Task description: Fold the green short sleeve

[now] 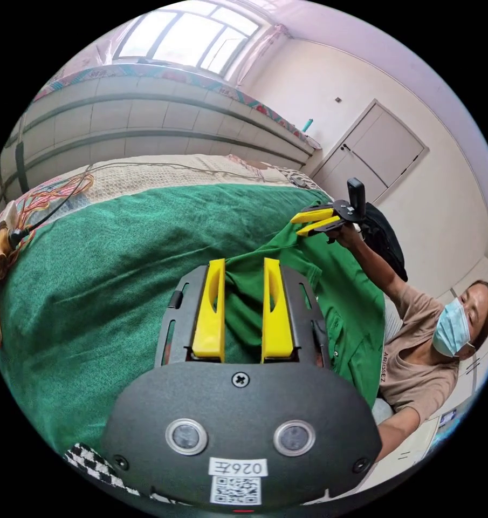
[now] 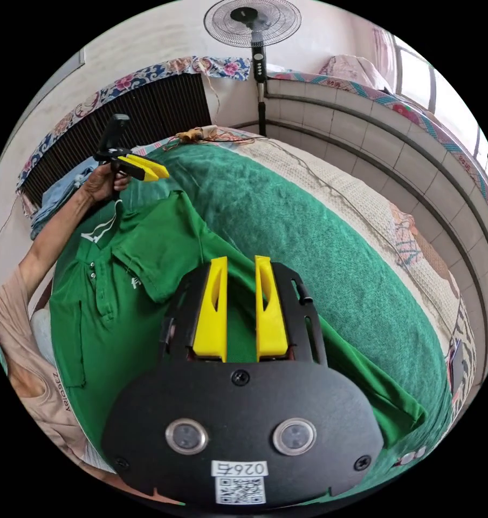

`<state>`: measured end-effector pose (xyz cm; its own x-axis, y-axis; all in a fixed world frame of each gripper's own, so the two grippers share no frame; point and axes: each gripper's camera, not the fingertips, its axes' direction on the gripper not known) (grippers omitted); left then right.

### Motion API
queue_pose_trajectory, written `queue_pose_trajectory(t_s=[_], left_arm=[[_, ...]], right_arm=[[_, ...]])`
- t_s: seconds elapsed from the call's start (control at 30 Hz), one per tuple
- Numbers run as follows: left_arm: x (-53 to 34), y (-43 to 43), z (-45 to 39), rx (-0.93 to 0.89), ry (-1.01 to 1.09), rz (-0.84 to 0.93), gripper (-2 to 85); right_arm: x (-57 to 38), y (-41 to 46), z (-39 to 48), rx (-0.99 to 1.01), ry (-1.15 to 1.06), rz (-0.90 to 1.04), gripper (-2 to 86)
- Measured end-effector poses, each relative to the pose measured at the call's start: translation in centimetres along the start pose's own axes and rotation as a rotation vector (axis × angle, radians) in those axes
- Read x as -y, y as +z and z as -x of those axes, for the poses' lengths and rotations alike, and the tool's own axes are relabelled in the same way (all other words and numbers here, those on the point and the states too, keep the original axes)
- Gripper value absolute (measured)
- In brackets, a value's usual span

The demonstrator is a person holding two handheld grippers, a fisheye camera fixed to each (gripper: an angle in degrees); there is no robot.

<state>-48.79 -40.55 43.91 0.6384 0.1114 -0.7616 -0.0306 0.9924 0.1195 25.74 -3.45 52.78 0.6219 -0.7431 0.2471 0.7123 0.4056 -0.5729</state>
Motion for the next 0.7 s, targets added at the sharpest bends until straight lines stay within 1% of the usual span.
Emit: queue_pose_trajectory(t_s=[0.07,0.13,0.17,0.2,0.27,0.37,0.4,0.53,0.6,0.63,0.67,0.7], left_arm=[[0.1,1.0,1.2,-0.026,-0.026,0.04,8.9],[0.4,2.3,2.1,0.01,-0.07,0.125,6.7],[0.5,2.8,2.3,0.054,-0.096,0.165,5.3],[0.5,2.9,2.2,0.081,-0.101,0.165,4.8],[0.1,2.1,1.4,0.169,-0.098,0.142,0.5],[-0.7,0.7,0.6,0.224,-0.08,0.124,-0.5],[-0.8,0.4,0.5,0.221,-0.078,0.114,-0.6],[-1.5,0.2,1.1,0.146,-0.072,0.089,-0.2],[-1.2,1.6,2.4,0.124,-0.104,0.131,0.9],[-0.9,3.0,3.7,0.108,-0.152,0.182,2.3],[-0.6,4.3,4.8,0.094,-0.191,0.238,1.3],[-0.5,4.3,5.2,0.082,-0.197,0.222,0.9]], right_arm=[[0.6,1.6,0.2,0.007,-0.022,0.082,5.2],[1.0,2.9,0.4,-0.049,-0.023,0.145,2.2],[1.1,2.8,0.4,-0.085,-0.002,0.126,1.6],[1.2,2.6,0.3,-0.096,0.009,0.113,1.2],[0.9,1.5,-0.2,-0.151,0.096,0.063,2.1],[0.3,-0.4,0.7,-0.166,0.128,-0.013,3.5],[0.2,-0.7,1.1,-0.157,0.124,-0.027,3.7],[1.5,-0.9,4.8,0.007,0.029,-0.058,3.7],[2.8,-0.4,6.6,0.057,-0.016,-0.05,3.2],[3.7,0.0,7.8,0.056,-0.042,-0.043,3.0],[4.6,0.6,8.8,0.043,-0.07,-0.028,2.9],[5.0,1.0,9.3,0.039,-0.082,-0.018,2.9]])
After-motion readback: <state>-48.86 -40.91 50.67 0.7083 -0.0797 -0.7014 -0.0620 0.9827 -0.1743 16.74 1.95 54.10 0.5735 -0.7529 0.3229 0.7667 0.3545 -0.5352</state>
